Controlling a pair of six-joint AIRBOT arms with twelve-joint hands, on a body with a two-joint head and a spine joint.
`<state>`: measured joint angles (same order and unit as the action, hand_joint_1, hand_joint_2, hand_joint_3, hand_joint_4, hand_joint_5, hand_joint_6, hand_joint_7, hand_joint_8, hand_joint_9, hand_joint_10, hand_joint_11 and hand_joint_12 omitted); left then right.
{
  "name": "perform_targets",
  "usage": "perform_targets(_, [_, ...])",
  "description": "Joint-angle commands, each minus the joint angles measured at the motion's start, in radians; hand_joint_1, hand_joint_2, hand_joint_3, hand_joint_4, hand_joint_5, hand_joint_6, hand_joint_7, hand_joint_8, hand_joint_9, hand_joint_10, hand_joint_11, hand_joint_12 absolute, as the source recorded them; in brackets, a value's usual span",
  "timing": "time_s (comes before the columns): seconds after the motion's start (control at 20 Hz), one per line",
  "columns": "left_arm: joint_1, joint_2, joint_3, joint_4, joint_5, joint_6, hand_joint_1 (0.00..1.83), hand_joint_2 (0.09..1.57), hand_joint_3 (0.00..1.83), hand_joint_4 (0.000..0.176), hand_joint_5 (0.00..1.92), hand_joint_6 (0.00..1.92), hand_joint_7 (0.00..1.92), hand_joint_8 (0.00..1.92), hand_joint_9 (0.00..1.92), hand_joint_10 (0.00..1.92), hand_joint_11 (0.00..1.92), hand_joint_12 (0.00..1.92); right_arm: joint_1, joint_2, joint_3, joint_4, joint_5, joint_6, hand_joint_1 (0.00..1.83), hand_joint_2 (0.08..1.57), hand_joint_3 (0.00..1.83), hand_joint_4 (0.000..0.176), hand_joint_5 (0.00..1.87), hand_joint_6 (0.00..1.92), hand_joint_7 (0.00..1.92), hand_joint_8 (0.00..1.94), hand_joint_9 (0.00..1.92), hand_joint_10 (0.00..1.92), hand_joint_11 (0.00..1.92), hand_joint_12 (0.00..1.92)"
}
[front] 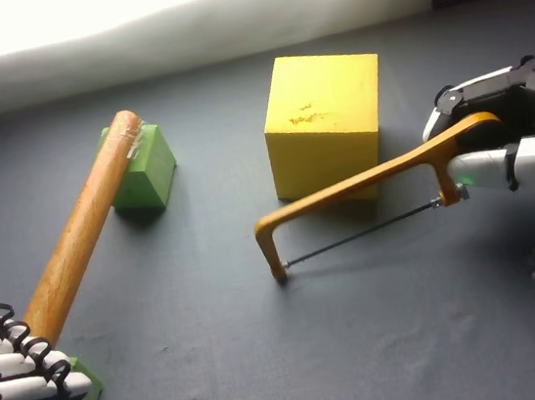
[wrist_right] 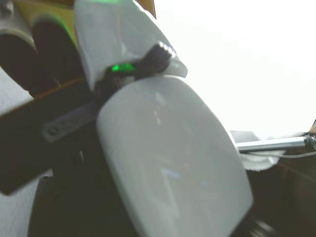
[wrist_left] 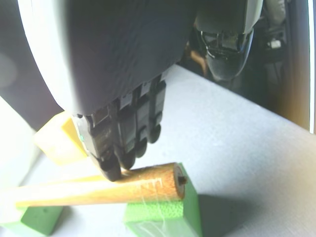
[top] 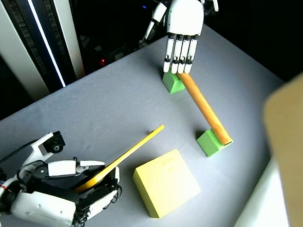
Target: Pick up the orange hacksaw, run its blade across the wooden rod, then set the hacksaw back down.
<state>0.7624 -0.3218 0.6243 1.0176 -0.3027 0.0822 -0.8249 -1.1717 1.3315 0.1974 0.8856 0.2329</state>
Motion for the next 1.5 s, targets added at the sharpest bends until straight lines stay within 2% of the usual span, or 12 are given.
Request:
perform_targets(0.0, [-0.012,0.001,0.006,-0.015,-0.030,0.001,0.00,1.21,0.00,0.000,0.11,0.00,0.11,0.00,0.11,0.00,0.00,0.34,0.002,0.012,-0.008,0.014,0.177,0.017,1.37,1.13,0.00,0.000,0.86,0.94,0.95,1.06,0.94,1.27,0.87,1.33])
perform_targets(0.25, [-0.013,0.001,0.007,-0.015,-0.030,0.001,0.00,1.20,0.00,0.000,0.14,0.00,0.14,0.00,0.14,0.00,0.00,0.40,-0.010,0.016,-0.041,0.048,0.233,0.017,1.38,1.12,0.00,0.000,0.90,0.89,0.97,1.04,0.95,1.28,0.85,1.37])
perform_targets(0.3, [-0.014,0.001,0.008,-0.015,-0.030,0.001,0.00,1.20,0.00,0.000,0.14,0.00,0.14,0.00,0.13,0.00,0.00,0.37,-0.012,0.016,-0.051,0.065,0.249,0.013,1.26,1.13,0.00,0.000,0.91,0.95,1.01,1.09,0.96,1.05,0.86,1.36])
perform_targets(0.35, [-0.016,0.001,0.008,-0.015,-0.030,0.001,0.02,1.20,0.00,0.000,0.14,0.00,0.14,0.00,0.12,0.00,0.00,0.35,-0.014,0.016,-0.064,0.097,0.268,-0.001,1.36,1.10,0.00,0.000,0.95,0.83,1.02,0.98,1.00,1.18,0.87,1.32])
perform_targets(0.55, [-0.018,0.000,0.009,-0.015,-0.030,0.001,0.00,1.21,0.00,0.000,0.14,0.00,0.12,0.00,0.11,0.00,0.00,0.29,-0.028,0.016,-0.135,0.259,0.359,-0.077,1.38,1.09,0.00,0.000,0.96,0.80,1.03,0.95,1.03,1.17,0.93,1.25])
perform_targets(0.65, [-0.018,0.000,0.010,-0.015,-0.030,0.001,0.00,1.21,0.00,0.000,0.14,0.00,0.13,0.00,0.11,0.00,0.00,0.29,-0.035,0.016,-0.184,0.330,0.404,-0.099,1.37,1.13,0.00,0.000,0.86,0.95,0.95,1.05,0.94,1.27,0.90,1.27])
perform_targets(0.85, [-0.018,-0.001,0.013,-0.015,-0.030,0.001,0.00,1.21,0.00,0.000,0.17,0.00,0.16,0.00,0.13,0.00,0.00,0.36,-0.038,0.019,-0.257,0.401,0.480,-0.137,1.38,1.12,0.00,0.000,0.87,0.93,0.97,1.03,0.95,1.27,0.91,1.28])
perform_targets(0.95, [-0.019,-0.003,0.013,-0.015,-0.030,0.001,0.00,1.21,0.00,0.000,0.17,0.00,0.15,0.00,0.13,0.00,0.00,0.35,-0.026,0.022,-0.296,0.433,0.520,-0.171,1.25,1.11,0.00,0.000,0.94,0.90,1.04,1.06,1.02,0.92,0.91,1.29])
perform_targets(1.15, [-0.022,-0.005,0.014,-0.014,-0.030,0.001,0.00,1.21,0.00,0.000,0.16,0.00,0.14,0.00,0.13,0.00,0.00,0.35,0.050,-0.034,-0.297,0.485,0.539,-0.236,1.38,1.12,0.00,0.000,0.90,0.91,0.98,1.02,0.93,1.26,0.86,1.33])
perform_targets(1.3, [-0.024,-0.007,0.014,-0.014,-0.030,0.001,0.00,1.21,0.00,0.000,0.15,0.00,0.14,0.00,0.12,0.00,0.00,0.32,0.104,-0.077,-0.297,0.510,0.538,-0.277,1.38,1.12,0.00,0.000,0.88,0.92,0.96,1.05,0.93,1.27,0.90,1.29])
perform_targets(1.35, [-0.024,-0.008,0.014,-0.014,-0.030,0.001,0.00,1.20,0.00,0.000,0.17,0.00,0.16,0.00,0.15,0.00,0.00,0.38,0.120,-0.093,-0.297,0.517,0.534,-0.298,1.27,1.11,0.00,0.000,0.95,0.88,1.03,1.05,0.98,1.03,0.90,1.30])
perform_targets(1.45, [-0.024,-0.008,0.013,-0.014,-0.030,0.001,0.00,1.20,0.00,0.000,0.17,0.00,0.17,0.00,0.16,0.01,0.00,0.43,0.137,-0.121,-0.297,0.526,0.536,-0.324,1.36,1.12,0.00,0.000,0.92,0.88,0.98,1.03,0.95,1.21,0.90,1.30])
